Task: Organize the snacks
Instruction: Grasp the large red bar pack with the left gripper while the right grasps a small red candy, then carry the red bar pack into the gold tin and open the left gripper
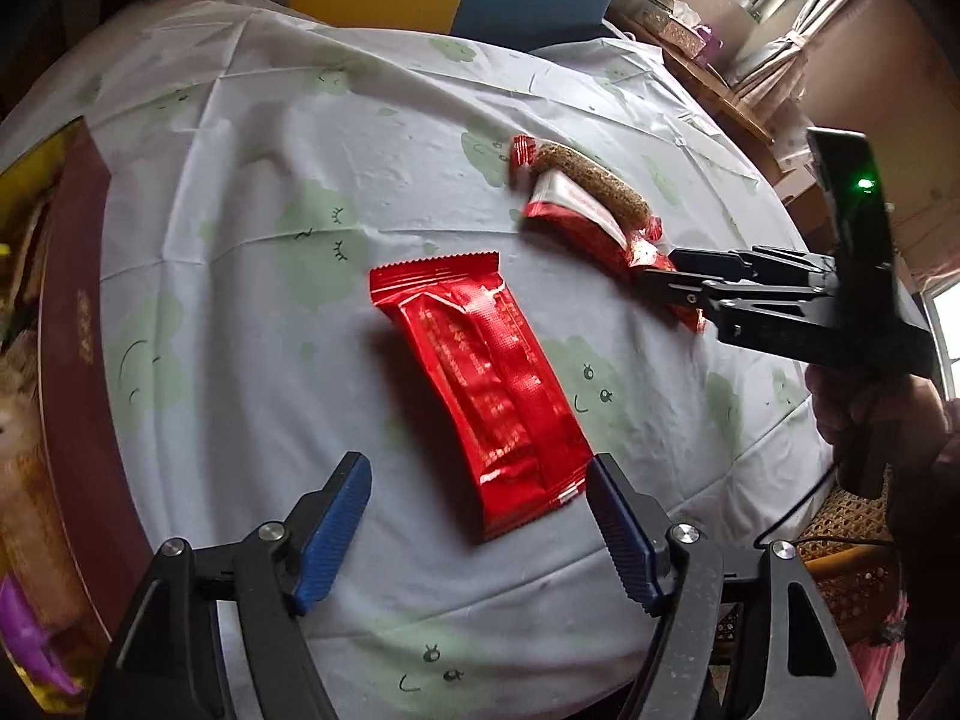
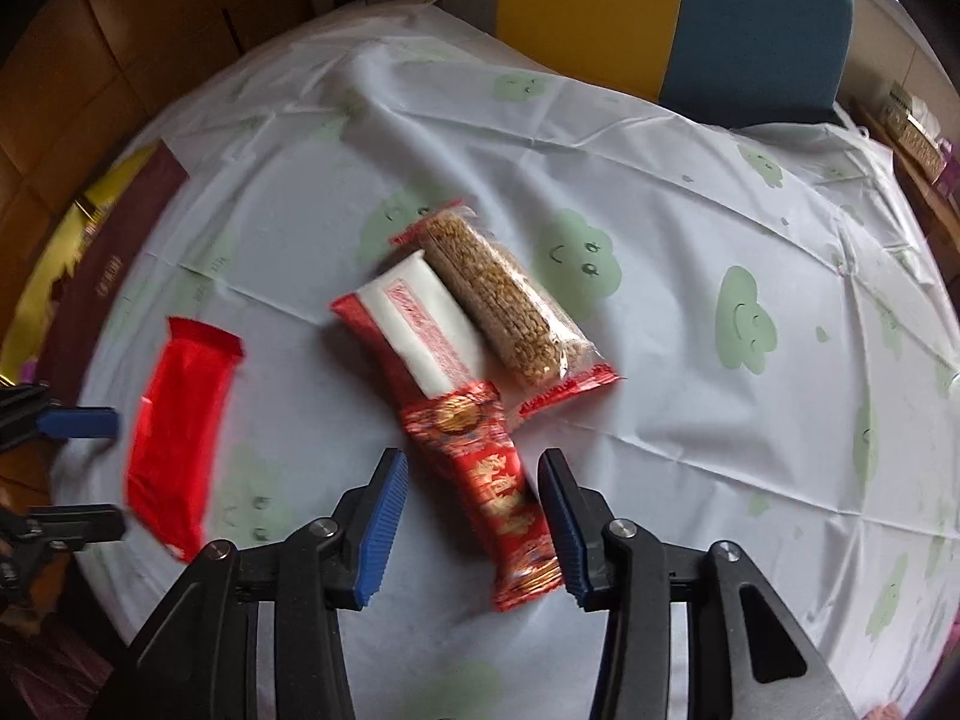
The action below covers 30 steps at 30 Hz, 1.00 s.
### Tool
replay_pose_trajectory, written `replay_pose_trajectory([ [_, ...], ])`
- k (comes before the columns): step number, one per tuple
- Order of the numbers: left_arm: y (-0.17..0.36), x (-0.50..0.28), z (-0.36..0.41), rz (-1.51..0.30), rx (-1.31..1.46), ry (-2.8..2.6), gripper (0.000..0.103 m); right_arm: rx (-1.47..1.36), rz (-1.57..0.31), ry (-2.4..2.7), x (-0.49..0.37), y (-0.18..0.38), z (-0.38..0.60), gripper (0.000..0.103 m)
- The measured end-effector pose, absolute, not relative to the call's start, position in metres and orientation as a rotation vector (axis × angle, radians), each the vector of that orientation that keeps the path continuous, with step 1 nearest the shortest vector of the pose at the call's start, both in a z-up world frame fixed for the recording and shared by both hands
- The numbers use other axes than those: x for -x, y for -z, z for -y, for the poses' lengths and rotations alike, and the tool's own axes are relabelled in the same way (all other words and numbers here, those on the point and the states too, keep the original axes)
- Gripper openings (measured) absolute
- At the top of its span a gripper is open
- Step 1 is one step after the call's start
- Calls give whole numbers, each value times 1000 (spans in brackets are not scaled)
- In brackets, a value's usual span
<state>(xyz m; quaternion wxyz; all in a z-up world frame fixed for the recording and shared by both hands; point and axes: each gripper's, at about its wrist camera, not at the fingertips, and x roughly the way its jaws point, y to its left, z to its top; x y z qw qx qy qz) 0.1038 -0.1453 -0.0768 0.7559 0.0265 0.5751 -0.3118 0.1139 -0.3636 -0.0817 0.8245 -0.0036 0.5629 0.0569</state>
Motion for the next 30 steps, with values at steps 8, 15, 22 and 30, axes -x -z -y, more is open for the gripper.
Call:
replay_pose_trajectory([
  [8, 72, -92, 147, -1236, -55, 657, 74, 79, -1226, -187, -107, 84, 345, 22],
  [15, 66, -93, 154, -1216, -53, 624, 76, 25, -1273, -212, -107, 92, 340, 25],
  [22, 68, -106, 176, -1205, -85, 563, 80, 95, -1255, -211, -102, 92, 334, 26],
  [30, 83, -114, 200, -1191, -163, 503, 80, 133, -1250, -207, -96, 93, 323, 26],
])
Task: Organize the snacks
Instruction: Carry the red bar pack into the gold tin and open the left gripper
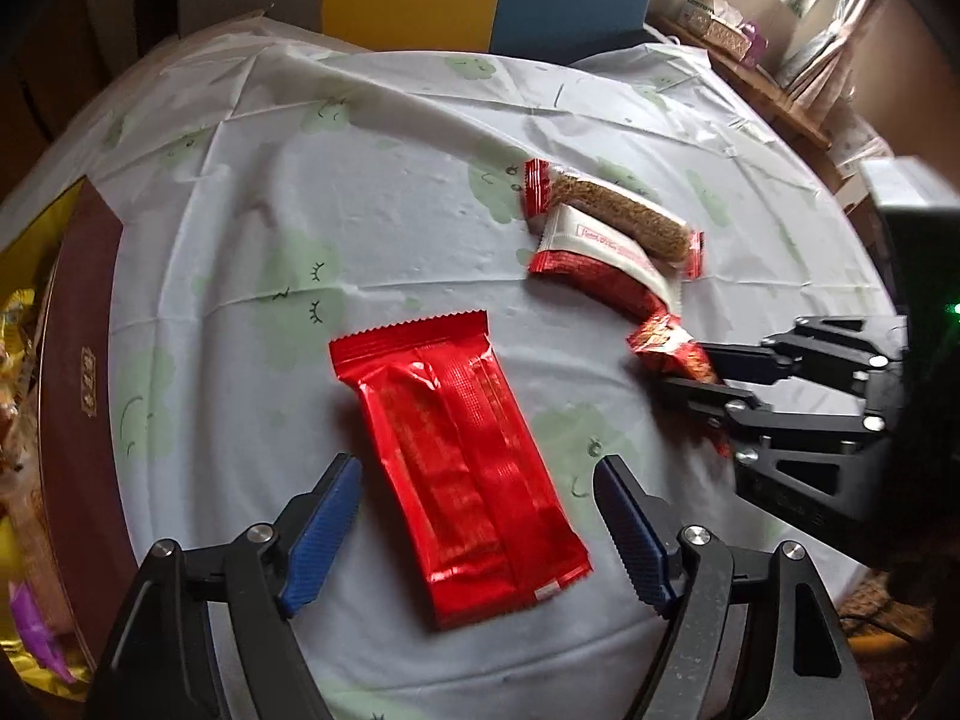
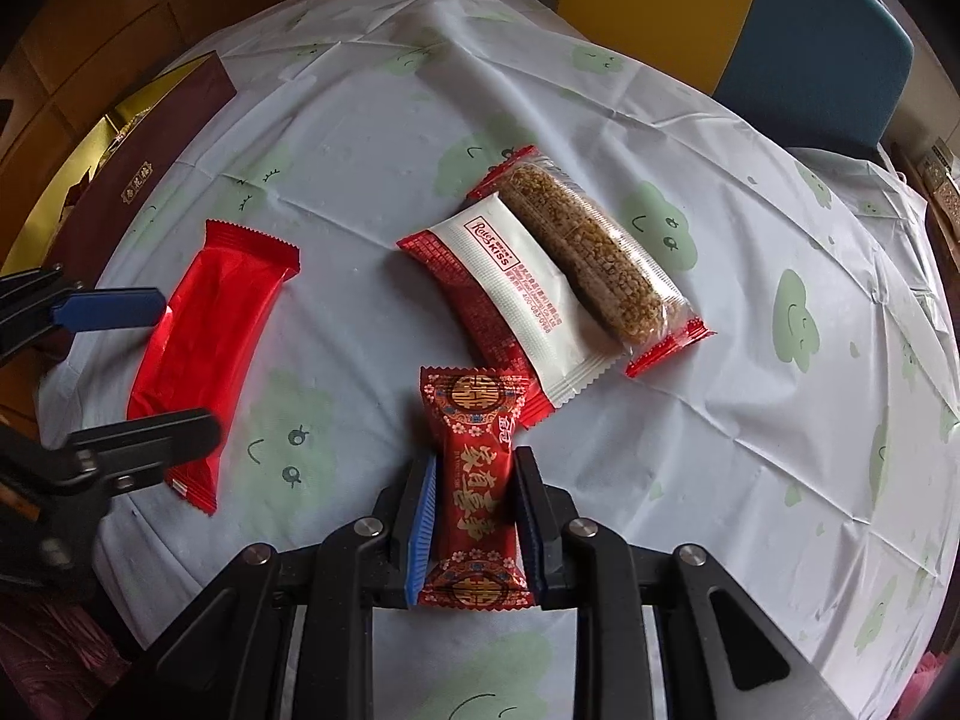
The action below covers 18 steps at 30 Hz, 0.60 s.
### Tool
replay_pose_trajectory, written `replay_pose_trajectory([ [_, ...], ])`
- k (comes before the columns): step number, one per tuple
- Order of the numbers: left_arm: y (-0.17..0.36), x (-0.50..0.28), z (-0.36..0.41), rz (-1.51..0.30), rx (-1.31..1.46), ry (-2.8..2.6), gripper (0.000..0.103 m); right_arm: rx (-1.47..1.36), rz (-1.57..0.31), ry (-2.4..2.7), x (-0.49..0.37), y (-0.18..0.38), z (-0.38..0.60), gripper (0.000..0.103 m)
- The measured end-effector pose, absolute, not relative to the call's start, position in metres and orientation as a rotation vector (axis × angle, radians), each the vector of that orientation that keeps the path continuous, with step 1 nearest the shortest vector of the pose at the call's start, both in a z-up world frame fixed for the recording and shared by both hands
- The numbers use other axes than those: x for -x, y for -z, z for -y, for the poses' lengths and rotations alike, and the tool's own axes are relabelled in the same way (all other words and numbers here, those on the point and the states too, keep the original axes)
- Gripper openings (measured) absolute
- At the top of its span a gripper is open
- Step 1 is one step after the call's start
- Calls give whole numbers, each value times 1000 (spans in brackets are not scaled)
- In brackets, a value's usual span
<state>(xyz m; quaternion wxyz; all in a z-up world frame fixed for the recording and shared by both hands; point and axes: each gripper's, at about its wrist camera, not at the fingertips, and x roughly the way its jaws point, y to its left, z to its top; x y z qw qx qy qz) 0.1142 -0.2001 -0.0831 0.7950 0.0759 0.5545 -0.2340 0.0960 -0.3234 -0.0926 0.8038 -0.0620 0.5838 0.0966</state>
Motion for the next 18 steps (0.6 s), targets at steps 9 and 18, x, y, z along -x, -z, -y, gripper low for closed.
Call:
replay_pose_trajectory([
  [9, 89, -101, 194, -1092, -247, 520, 49, 225, -1214, -214, -86, 91, 308, 23],
  [18, 65, -84, 150, -1024, -223, 484, 50, 216, -1201, -216, -77, 93, 308, 24],
])
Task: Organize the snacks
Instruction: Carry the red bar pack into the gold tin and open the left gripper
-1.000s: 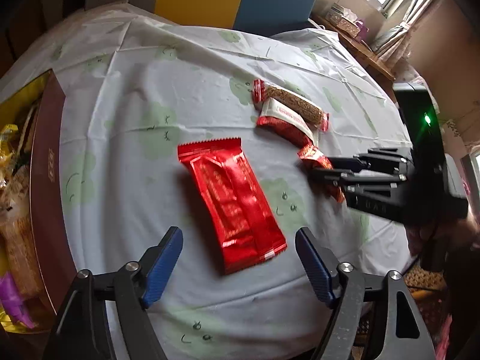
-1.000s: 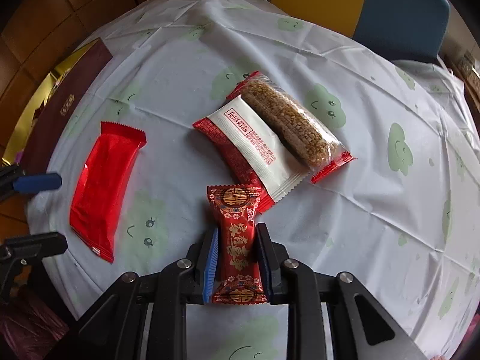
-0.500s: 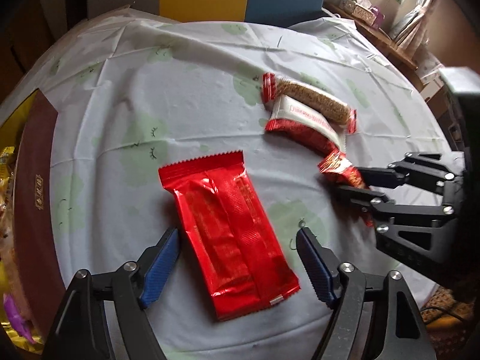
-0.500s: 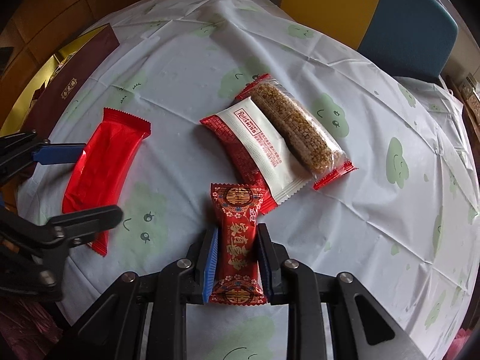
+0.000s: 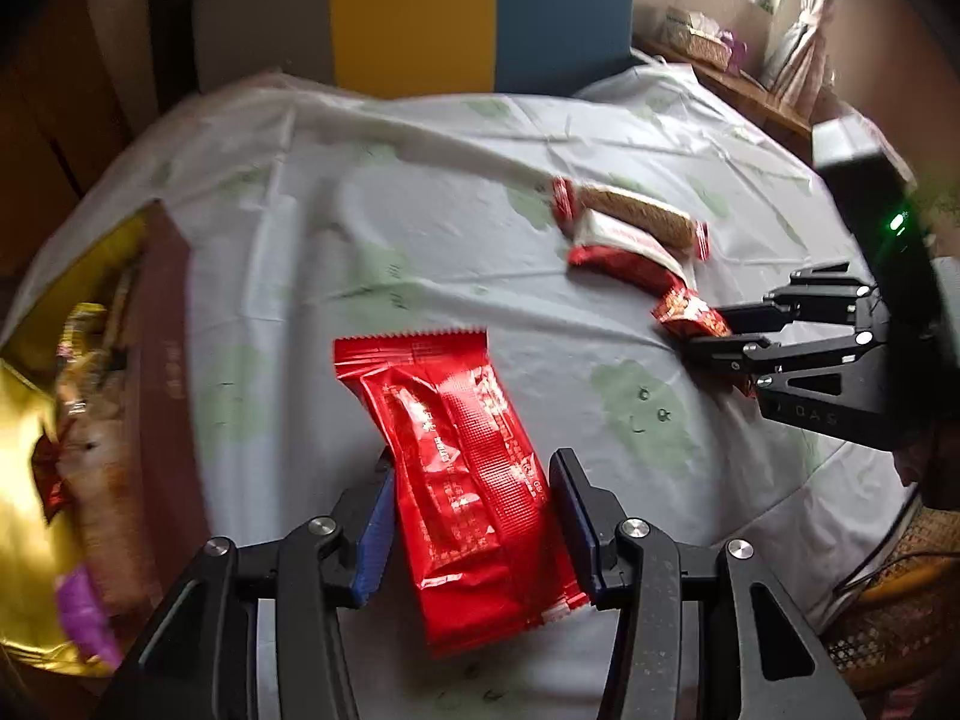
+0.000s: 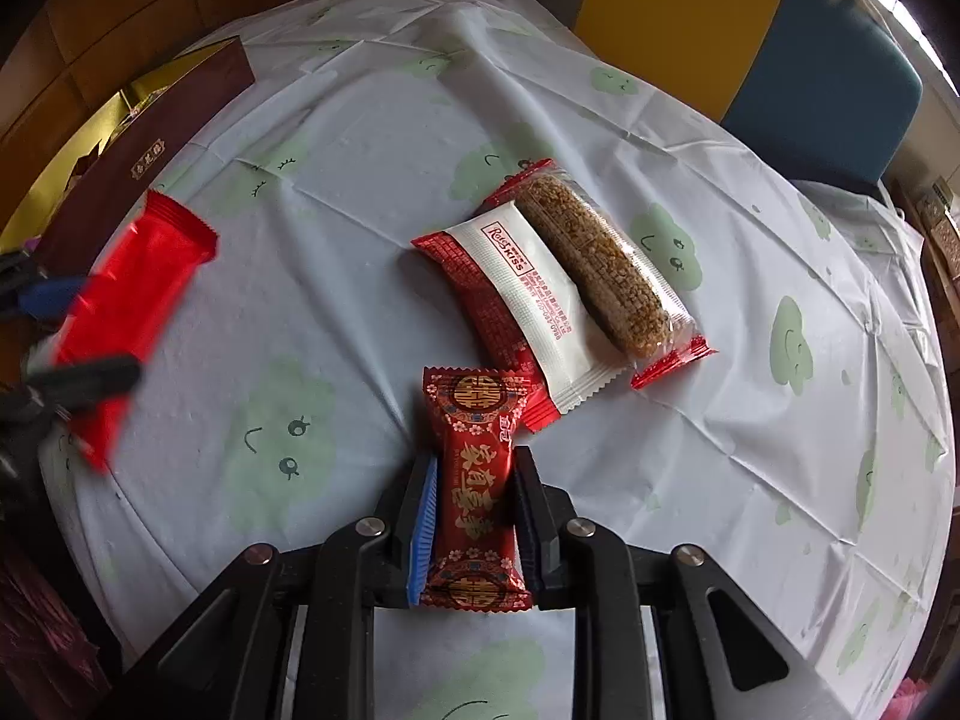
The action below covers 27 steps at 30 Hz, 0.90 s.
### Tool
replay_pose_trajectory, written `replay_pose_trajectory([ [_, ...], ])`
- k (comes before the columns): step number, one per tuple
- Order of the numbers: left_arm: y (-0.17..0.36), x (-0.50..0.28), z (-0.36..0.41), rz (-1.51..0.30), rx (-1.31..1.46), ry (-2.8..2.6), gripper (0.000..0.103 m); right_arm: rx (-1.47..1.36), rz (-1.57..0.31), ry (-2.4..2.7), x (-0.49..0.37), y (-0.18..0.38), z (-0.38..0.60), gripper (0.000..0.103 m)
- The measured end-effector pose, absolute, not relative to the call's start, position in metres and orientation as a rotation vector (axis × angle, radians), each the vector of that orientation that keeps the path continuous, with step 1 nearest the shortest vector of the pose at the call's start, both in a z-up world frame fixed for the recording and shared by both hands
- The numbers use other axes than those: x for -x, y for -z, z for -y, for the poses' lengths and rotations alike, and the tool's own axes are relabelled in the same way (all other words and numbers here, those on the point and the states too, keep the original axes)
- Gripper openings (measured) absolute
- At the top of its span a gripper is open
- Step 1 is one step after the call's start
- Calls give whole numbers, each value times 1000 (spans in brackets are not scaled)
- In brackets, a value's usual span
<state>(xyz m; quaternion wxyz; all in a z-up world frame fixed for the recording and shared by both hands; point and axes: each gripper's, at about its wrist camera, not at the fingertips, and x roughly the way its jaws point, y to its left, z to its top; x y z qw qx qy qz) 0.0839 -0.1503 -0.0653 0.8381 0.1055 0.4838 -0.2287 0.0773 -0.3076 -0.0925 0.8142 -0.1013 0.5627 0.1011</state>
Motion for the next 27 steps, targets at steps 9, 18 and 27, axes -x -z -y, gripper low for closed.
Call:
replay_pose_trajectory([
  [9, 25, -68, 119, -915, -175, 457, 50, 256, -1176, -210, -71, 96, 303, 24],
  [18, 13, -58, 96, -897, -150, 449, 50, 280, -1163, -212, -66, 100, 299, 23],
  [27, 10, -66, 58, -907, -94, 390, 49, 285, -1155, -217, -62, 98, 300, 24],
])
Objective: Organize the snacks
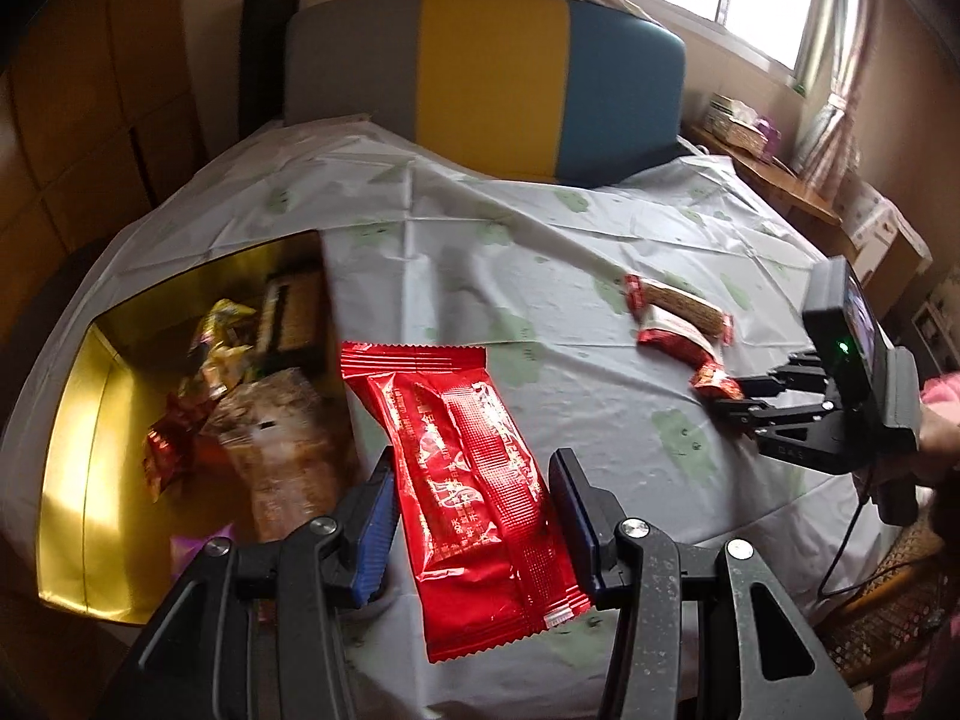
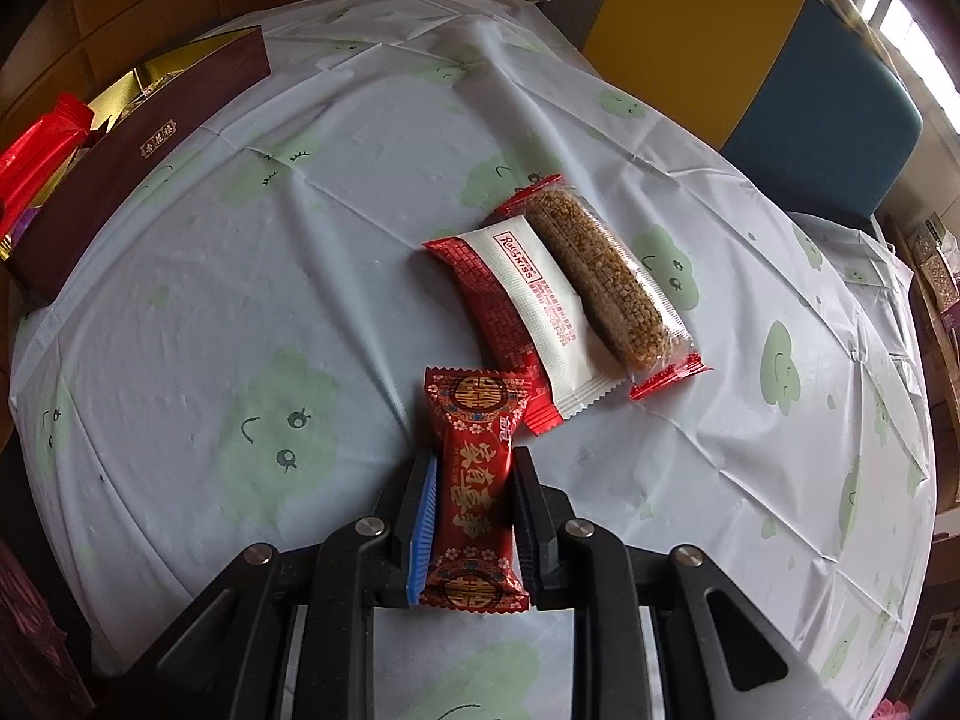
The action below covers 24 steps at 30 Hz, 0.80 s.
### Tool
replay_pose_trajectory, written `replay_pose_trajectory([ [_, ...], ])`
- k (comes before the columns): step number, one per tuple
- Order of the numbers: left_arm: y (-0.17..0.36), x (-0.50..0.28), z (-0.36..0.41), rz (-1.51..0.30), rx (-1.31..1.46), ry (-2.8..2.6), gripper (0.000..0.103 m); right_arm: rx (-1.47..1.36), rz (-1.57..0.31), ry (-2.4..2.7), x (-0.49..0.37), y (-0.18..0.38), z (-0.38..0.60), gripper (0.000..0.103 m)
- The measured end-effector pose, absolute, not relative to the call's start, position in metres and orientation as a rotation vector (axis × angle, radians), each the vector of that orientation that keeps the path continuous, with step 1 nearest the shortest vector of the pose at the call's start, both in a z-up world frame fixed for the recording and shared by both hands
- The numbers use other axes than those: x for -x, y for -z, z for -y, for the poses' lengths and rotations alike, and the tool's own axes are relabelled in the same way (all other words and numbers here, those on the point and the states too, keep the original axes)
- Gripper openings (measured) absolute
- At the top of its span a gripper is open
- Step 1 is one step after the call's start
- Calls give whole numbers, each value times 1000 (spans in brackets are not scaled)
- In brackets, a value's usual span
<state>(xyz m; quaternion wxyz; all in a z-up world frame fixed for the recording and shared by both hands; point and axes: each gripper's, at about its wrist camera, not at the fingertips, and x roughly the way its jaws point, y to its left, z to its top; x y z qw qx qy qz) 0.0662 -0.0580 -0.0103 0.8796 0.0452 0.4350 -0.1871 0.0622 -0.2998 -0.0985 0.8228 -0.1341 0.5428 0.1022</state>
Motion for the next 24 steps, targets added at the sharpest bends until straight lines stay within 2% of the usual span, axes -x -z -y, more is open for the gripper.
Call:
replay_pose_trajectory([
  [6, 5, -81, -11, -926, 29, 279, 49, 299, -1150, -215, -61, 98, 299, 23],
  [9, 4, -86, -56, -931, 109, 188, 37, 308, -1149, -214, -61, 97, 297, 23],
  [14, 9, -87, -110, -916, 171, 73, 37, 327, -1145, -211, -59, 96, 294, 24],
  [16, 17, -91, -121, -943, 204, 48, 34, 331, -1144, -208, -58, 96, 292, 24],
  [24, 28, -85, -117, -962, 191, 63, 34, 325, -1146, -206, -59, 96, 293, 24],
])
